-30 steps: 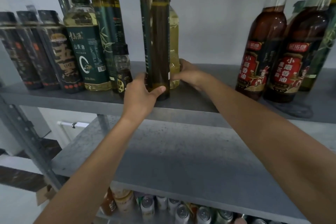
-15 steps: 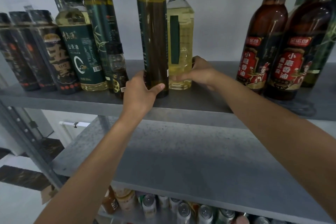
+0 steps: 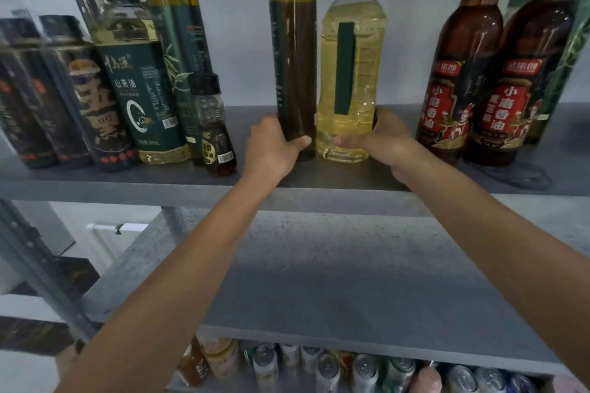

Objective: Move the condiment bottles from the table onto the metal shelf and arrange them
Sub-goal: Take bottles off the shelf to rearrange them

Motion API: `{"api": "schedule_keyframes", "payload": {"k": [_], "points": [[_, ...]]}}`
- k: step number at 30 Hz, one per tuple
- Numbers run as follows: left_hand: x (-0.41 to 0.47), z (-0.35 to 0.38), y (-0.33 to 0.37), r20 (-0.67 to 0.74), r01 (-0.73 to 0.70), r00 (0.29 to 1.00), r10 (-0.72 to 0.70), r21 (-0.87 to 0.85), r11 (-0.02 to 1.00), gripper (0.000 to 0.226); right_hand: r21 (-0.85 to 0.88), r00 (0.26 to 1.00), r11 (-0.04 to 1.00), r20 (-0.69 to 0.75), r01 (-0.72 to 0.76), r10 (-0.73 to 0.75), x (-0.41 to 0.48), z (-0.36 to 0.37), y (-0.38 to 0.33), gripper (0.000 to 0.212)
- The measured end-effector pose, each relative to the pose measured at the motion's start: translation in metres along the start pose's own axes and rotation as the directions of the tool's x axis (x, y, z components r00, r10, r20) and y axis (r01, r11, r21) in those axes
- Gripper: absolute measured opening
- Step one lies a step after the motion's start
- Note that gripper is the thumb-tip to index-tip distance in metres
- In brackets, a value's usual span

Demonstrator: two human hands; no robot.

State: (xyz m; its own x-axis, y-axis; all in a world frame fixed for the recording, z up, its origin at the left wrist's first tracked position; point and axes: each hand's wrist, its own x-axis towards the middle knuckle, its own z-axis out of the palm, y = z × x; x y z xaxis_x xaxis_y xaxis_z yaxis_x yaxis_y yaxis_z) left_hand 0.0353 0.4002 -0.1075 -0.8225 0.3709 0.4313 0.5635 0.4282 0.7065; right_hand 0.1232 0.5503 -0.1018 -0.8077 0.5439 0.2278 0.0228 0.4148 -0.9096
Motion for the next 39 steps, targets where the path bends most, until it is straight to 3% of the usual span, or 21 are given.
{"api": "schedule_keyframes", "payload": {"k": [2,9,14,16,18,20,22,25,28,32,37,39], "points": [[0.004,0.003,-0.002,0.009,-0.009,1.000,0.009,-0.026,1.000,0.044,-0.027,0.997,0.999,-0.070,0.023,-0.025,-0.004,0.004,0.005,0.041],[0.014,0.008,-0.007,0.053,-0.036,0.998,0.040,-0.090,0.995,0.045,-0.279,0.973,0.960,-0.219,0.011,-0.075,-0.008,0.019,0.011,0.052],[-0.001,-0.002,-0.012,0.126,-0.090,0.989,0.084,0.042,0.995,0.031,-0.371,0.944,0.929,-0.305,0.003,-0.125,-0.022,0.027,0.010,0.047],[-0.020,-0.014,-0.021,0.032,-0.180,0.983,0.178,0.062,0.982,0.025,-0.364,0.887,0.929,-0.405,0.066,-0.222,-0.035,0.035,0.008,0.054],[-0.041,-0.030,-0.037,-0.204,-0.300,0.933,0.295,0.009,0.954,0.018,-0.403,0.775,0.903,-0.520,0.147,-0.358,-0.052,0.050,0.003,0.063],[-0.056,-0.055,-0.056,-0.440,-0.342,0.853,0.281,-0.064,0.937,0.017,-0.397,0.686,0.877,-0.559,0.272,-0.466,-0.069,0.070,-0.005,0.061],[-0.058,-0.082,-0.078,-0.579,-0.312,0.793,0.190,-0.118,0.943,0.021,-0.299,0.749,0.870,-0.445,0.393,-0.491,-0.080,0.090,-0.018,0.057],[-0.043,-0.126,-0.116,-0.679,-0.175,0.732,0.049,-0.118,0.977,0.032,-0.140,0.900,0.909,-0.146,0.393,-0.411,-0.082,0.122,-0.036,0.068],[-0.027,-0.155,-0.145,-0.623,-0.061,0.780,-0.054,-0.162,0.985,0.046,-0.045,0.966,0.966,-0.015,0.256,-0.257,-0.067,0.148,-0.056,0.088],[-0.017,-0.164,-0.155,-0.497,-0.054,0.868,0.003,-0.089,0.995,0.059,-0.060,0.979,0.986,-0.117,0.158,-0.164,-0.041,0.170,-0.072,0.089],[-0.005,-0.170,-0.169,-0.430,-0.065,0.902,0.040,-0.045,0.997,0.076,-0.188,0.953,0.974,-0.251,0.124,-0.169,-0.033,0.186,-0.069,0.049],[-0.002,-0.172,-0.176,-0.391,-0.071,0.920,0.043,-0.056,0.996,0.079,-0.213,0.926,0.973,-0.340,0.093,-0.163,-0.031,0.184,-0.066,0.043]]}}
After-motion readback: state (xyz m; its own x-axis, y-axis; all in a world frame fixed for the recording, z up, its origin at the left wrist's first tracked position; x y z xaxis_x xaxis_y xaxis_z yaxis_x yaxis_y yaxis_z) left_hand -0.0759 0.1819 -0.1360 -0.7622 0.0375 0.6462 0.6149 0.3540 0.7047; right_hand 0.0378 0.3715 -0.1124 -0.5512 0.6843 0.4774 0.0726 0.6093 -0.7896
